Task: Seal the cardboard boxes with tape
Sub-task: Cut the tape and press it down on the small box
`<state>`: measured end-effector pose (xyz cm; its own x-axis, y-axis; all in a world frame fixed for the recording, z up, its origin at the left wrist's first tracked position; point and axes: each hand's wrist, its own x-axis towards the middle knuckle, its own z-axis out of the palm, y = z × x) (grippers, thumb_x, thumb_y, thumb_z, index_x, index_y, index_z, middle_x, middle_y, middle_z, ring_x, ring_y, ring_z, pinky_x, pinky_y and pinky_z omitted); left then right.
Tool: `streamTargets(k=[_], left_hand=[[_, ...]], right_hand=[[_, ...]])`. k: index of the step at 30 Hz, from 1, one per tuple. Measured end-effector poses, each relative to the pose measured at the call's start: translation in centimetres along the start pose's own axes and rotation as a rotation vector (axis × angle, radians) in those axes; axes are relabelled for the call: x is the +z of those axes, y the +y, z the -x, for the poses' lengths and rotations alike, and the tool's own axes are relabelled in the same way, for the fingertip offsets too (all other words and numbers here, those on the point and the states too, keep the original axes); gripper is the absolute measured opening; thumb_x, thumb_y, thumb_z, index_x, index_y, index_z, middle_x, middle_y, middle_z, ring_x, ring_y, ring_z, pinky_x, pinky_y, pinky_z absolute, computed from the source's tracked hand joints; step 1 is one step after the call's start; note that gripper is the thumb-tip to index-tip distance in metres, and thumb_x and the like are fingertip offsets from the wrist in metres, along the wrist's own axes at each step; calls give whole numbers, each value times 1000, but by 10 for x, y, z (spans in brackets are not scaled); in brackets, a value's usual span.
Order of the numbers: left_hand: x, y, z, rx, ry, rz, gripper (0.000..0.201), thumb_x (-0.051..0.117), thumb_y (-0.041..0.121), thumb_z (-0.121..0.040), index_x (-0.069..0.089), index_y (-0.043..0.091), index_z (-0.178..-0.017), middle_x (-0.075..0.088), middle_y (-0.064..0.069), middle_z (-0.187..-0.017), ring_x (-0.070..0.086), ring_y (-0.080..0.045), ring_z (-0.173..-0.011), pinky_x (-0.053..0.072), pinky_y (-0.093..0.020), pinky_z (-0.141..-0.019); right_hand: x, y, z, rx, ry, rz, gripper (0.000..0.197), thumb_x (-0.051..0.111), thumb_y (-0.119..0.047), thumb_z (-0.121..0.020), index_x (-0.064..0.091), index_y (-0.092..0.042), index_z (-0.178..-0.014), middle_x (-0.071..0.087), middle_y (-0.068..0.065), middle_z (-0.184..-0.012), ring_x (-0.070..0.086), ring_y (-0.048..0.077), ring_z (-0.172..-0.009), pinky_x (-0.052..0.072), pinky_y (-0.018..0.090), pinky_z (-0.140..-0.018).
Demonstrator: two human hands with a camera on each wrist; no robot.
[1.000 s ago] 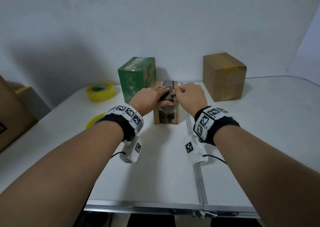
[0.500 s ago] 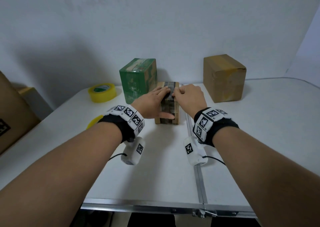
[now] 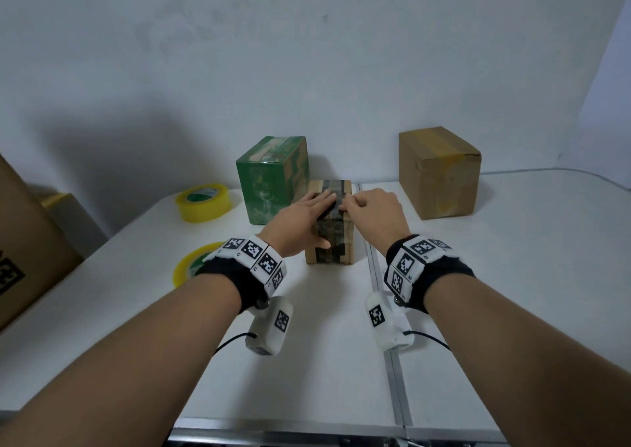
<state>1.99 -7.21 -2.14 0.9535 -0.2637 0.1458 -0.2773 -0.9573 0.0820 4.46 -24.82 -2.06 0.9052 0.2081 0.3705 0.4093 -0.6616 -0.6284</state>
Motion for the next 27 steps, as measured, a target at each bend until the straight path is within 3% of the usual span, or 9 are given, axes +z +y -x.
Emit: streamTargets(k=[3, 5, 7, 9, 13, 18, 20, 24, 27], left_hand=[[-6, -1, 11, 23, -18, 14, 93, 70, 41, -85, 11, 25, -156, 9, 11, -162, 7, -11, -149, 26, -44, -118], [-9, 2, 20, 68, -16, 41, 91, 70, 40, -85, 14, 25, -156, 11, 12, -161, 7, -9, -149, 23, -37, -119], [-11, 6, 28, 126, 16, 55, 91, 72, 36, -84, 17, 23, -155, 12, 12, -161, 7, -8, -149, 23, -31, -116], [-10, 8, 34, 158, 46, 39, 92, 73, 33, -84, 16, 23, -155, 13, 11, -161, 6, -9, -149, 26, -30, -113], [-6, 3, 46, 198, 89, 30, 90, 73, 33, -84, 18, 25, -155, 16, 13, -160, 6, -10, -149, 28, -27, -111], [-8, 5, 48, 296, 115, 51, 89, 75, 32, -82, 23, 25, -154, 19, 13, -159, 7, -8, -149, 19, -16, -108], [-12, 4, 47, 292, 79, 90, 90, 77, 33, -80, 25, 25, -153, 24, 11, -158, 14, -5, -147, 19, -14, -109], [-34, 6, 53, 1, 47, 612, 78, 81, 26, -77, 42, 39, -144, 59, 10, -133, 56, -6, -119, 43, -14, -99], [-48, 5, 54, -125, 139, 1200, 56, 70, 13, -88, 53, 33, -137, 68, -3, -121, 67, -17, -105, 57, -36, -88]], right_hand=[[-13, 2, -8, 31, -15, -171, 35, 49, -32, -93, 78, -17, -82, 75, 2, -86, 67, 21, -88, 53, 38, -86], [-25, 2, -16, 42, -32, -273, 28, 57, -32, -94, 75, -13, -101, 74, 5, -105, 66, 21, -103, 50, 38, -95], [-27, 3, -22, 90, -136, -301, 49, 64, -40, -92, 58, -14, -133, 58, 3, -135, 53, 20, -126, 42, 36, -106], [-18, 7, -27, 204, -254, -315, 73, 70, -47, -85, 40, -16, -144, 49, 4, -142, 48, 22, -130, 40, 31, -100], [4, 16, -27, 297, -217, -407, 73, 73, -57, -76, 47, -16, -131, 62, 2, -122, 60, 19, -108, 51, 36, -91], [-2, 15, -34, 334, -45, -304, 27, 48, -40, -97, 52, -13, -100, 63, 15, -113, 60, 34, -107, 51, 50, -95], [-8, 21, -35, 395, -98, -389, 31, 37, -35, -101, 55, -14, -88, 63, 16, -117, 60, 37, -111, 51, 51, -94], [-14, 17, -14, 512, -323, -498, 61, 31, -59, -99, 52, -10, -131, 54, 7, -130, 51, 32, -121, 44, 46, -92], [-18, 13, 3, 535, -439, -572, 65, 43, -66, -92, 55, -13, -129, 57, 9, -128, 50, 31, -122, 40, 53, -98]])
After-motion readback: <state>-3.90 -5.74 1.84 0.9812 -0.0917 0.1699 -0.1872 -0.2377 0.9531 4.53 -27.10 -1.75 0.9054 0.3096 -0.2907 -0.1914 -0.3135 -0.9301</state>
